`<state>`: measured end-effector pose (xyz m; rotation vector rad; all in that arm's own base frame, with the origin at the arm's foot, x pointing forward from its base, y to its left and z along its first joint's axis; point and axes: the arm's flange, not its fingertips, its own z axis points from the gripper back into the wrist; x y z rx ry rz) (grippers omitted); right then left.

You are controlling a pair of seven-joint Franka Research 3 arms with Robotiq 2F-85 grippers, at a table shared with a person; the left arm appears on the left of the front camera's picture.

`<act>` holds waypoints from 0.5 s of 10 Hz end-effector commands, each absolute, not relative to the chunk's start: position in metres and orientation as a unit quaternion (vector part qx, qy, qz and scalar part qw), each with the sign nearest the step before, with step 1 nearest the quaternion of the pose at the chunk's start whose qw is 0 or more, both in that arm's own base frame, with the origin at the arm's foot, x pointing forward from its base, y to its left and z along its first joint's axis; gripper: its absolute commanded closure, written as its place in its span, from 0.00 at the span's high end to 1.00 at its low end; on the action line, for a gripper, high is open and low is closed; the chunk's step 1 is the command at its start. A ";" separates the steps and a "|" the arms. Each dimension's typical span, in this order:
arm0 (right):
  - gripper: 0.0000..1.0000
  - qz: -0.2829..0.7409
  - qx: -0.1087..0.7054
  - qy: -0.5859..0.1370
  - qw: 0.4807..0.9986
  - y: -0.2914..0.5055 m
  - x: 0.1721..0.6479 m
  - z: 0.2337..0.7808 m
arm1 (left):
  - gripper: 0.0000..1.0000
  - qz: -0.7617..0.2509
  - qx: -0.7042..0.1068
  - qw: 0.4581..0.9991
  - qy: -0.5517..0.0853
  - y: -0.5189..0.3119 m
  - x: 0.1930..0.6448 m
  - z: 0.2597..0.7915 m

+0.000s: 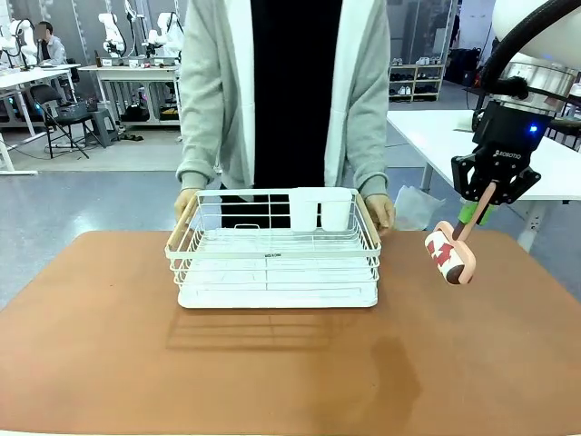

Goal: Clean the table.
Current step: Place the Lint Roller down when the Dish drying rack is positioned in the middle of the table.

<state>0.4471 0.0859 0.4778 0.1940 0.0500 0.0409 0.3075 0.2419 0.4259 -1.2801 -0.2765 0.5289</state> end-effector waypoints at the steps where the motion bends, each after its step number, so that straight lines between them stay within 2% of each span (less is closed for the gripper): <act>1: 0.21 0.025 0.098 0.026 0.994 0.088 0.449 0.482 | 1.00 0.238 -0.596 0.755 -0.133 0.244 0.306 0.428; 5: 0.21 0.025 0.098 0.026 0.994 0.088 0.449 0.482 | 1.00 0.238 -0.596 0.755 -0.133 0.244 0.306 0.428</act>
